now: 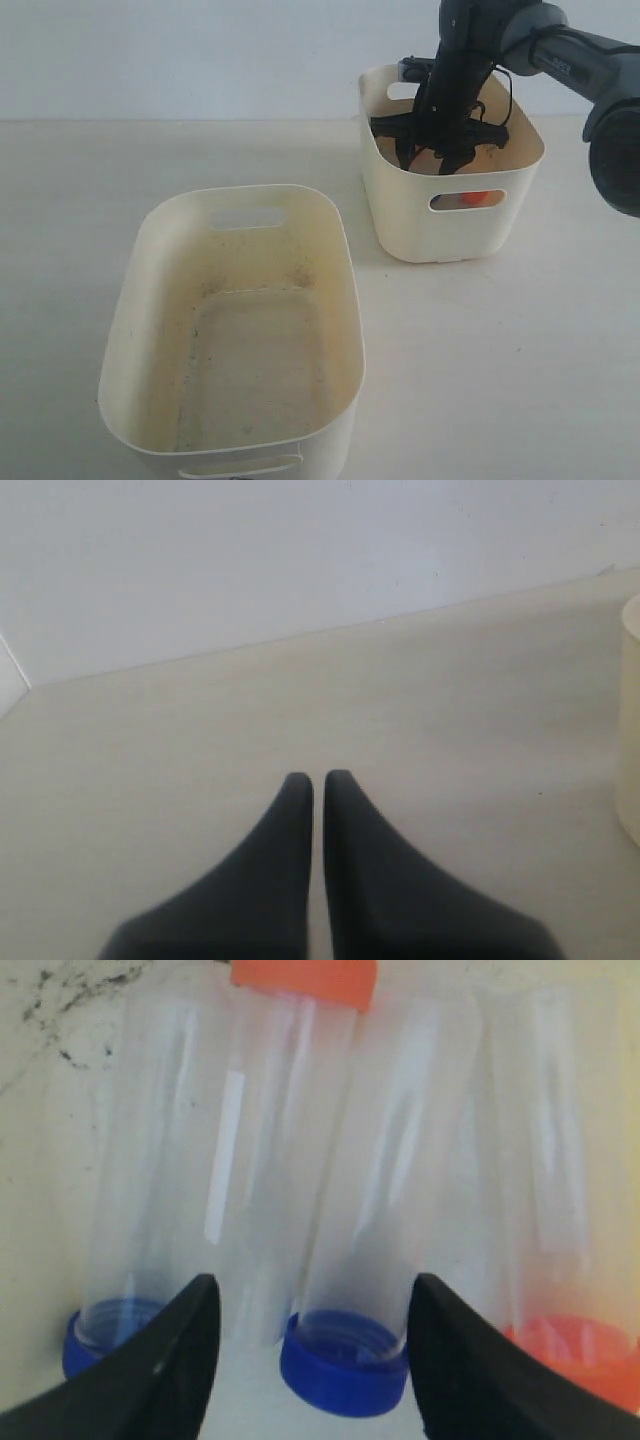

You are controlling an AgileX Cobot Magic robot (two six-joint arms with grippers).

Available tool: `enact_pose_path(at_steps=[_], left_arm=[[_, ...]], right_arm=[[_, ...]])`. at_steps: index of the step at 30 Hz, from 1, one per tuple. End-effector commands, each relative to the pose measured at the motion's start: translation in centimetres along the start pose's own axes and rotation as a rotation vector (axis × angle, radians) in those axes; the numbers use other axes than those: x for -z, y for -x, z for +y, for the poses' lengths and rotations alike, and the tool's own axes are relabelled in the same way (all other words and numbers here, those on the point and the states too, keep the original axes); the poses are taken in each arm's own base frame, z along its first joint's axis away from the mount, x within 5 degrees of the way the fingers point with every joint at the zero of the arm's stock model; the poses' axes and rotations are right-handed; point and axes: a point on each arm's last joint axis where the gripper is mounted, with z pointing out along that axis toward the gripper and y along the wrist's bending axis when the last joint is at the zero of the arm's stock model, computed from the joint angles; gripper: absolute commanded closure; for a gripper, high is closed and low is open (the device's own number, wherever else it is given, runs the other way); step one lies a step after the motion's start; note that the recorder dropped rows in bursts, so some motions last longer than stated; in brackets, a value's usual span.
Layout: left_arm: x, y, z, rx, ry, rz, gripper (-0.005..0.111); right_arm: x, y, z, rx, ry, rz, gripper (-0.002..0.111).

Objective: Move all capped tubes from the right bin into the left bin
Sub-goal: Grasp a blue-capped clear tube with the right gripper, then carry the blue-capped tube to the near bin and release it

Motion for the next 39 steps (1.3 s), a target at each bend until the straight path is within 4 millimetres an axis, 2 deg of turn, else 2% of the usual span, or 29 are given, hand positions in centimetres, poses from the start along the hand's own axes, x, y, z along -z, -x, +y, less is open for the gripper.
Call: enact_pose_path(at_steps=[1, 6, 8, 13, 20, 22, 26, 27, 32, 35, 39], left_arm=[[0.0, 0.2, 0.0, 0.017, -0.002, -0.011, 0.102], [0.0, 0.2, 0.0, 0.017, -0.002, -0.011, 0.102], [0.0, 0.2, 0.0, 0.017, -0.002, -0.011, 0.102], [0.0, 0.2, 0.0, 0.017, -0.002, -0.011, 0.102], [0.0, 0.2, 0.0, 0.017, -0.002, -0.011, 0.102], [0.0, 0.2, 0.0, 0.017, -0.002, -0.011, 0.102], [0.0, 0.2, 0.0, 0.017, -0.002, -0.011, 0.102], [0.0, 0.2, 0.0, 0.017, -0.002, -0.011, 0.102], [0.0, 0.2, 0.0, 0.017, -0.002, -0.011, 0.102], [0.0, 0.2, 0.0, 0.017, -0.002, -0.011, 0.102], [0.0, 0.2, 0.0, 0.017, -0.002, -0.011, 0.102]], right_arm=[[-2.1, -0.3, -1.1, 0.015, -0.079, 0.032, 0.056], [-0.9, -0.1, -1.1, 0.015, -0.080, 0.007, 0.074], [-0.8, 0.0, -1.1, 0.015, -0.079, 0.005, 0.074], [-0.7, 0.0, -1.1, 0.019, -0.079, 0.003, 0.063], [-0.7, 0.0, -1.1, 0.017, -0.079, 0.003, 0.063], [-0.7, 0.0, -1.1, 0.017, -0.079, 0.003, 0.073], [-0.5, 0.0, -1.1, 0.021, -0.078, 0.001, 0.108], [-0.3, 0.0, -1.1, 0.021, -0.077, -0.003, 0.108], [2.9, 0.5, -0.8, 0.021, -0.060, -0.063, 0.108], [6.3, 0.7, -0.6, 0.031, -0.043, -0.126, 0.108], [12.1, 0.6, -0.4, 0.055, -0.017, -0.231, 0.108]])
